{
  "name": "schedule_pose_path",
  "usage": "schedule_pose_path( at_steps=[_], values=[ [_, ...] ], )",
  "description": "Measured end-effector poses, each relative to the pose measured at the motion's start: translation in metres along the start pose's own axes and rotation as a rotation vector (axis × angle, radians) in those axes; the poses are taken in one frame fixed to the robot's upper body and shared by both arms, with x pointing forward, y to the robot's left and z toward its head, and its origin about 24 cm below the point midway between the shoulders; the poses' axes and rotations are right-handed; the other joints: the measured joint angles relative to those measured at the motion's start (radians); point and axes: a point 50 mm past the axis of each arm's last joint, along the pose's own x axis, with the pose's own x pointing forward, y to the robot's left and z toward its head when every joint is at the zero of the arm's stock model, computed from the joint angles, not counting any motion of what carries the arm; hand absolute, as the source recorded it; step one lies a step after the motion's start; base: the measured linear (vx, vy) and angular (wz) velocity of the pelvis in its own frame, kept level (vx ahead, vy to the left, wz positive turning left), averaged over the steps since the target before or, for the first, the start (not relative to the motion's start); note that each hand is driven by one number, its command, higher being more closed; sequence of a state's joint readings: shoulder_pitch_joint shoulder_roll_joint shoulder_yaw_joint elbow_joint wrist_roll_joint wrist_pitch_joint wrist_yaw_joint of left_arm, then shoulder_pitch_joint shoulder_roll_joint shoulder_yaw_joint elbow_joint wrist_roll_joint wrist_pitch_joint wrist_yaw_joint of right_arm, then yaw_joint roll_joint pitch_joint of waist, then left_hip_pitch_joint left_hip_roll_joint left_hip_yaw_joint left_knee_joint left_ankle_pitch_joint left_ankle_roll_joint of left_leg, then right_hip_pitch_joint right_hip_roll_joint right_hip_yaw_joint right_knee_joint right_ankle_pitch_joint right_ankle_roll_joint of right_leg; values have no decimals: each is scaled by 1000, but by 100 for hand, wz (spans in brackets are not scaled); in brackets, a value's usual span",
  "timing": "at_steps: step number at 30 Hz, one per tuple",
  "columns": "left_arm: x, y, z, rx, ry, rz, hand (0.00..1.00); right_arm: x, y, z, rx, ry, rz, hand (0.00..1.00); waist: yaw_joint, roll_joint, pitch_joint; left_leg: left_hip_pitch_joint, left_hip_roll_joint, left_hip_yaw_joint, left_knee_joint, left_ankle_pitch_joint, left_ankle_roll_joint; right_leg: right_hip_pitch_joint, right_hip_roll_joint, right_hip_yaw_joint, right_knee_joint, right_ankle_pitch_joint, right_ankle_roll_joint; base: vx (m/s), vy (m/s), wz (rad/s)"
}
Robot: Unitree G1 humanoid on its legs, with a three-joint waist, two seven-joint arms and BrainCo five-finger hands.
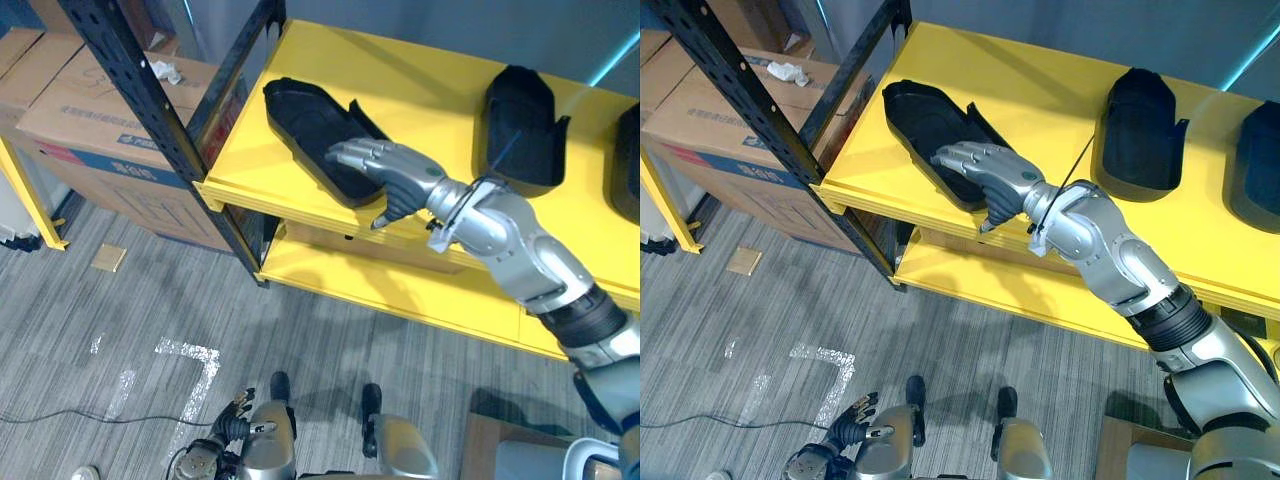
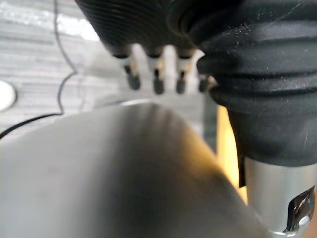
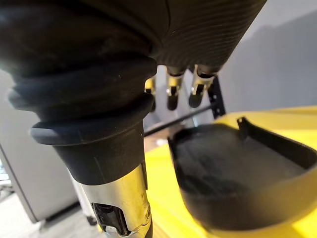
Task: Walk over and take plastic housings, then place them on the shelf
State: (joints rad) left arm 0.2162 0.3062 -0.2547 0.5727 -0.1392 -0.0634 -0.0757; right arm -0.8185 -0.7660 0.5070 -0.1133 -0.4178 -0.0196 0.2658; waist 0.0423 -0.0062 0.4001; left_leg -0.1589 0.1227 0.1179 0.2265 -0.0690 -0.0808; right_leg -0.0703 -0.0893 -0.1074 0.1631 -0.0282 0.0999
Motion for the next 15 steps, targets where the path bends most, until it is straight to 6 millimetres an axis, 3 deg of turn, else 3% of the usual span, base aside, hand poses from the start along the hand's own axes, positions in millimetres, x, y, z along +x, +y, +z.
schedule_pose_path(
  at_steps=[5,12,15],
  values=[
    [4,2,9,-2,-27,-1,0,0,1,-4,-14,33,1,0,4,15,45,-20,0,-4,30,-15,4,-7,-2,-1,10,-1,0,-23,11,1],
    [8,-3,16,-29,-52,-3,0,5,10,-44,2,243,4,0,25,48,65,-71,-2,-29,61,-15,5,-43,-4,-24,32,-7,-4,-10,3,10],
    [9,-6,17,-41,-58,5,0,7,6,-48,5,264,-9,0,32,66,74,-72,-6,-31,61,-14,6,-54,-10,-25,56,-20,-4,-6,1,3]
  ],
)
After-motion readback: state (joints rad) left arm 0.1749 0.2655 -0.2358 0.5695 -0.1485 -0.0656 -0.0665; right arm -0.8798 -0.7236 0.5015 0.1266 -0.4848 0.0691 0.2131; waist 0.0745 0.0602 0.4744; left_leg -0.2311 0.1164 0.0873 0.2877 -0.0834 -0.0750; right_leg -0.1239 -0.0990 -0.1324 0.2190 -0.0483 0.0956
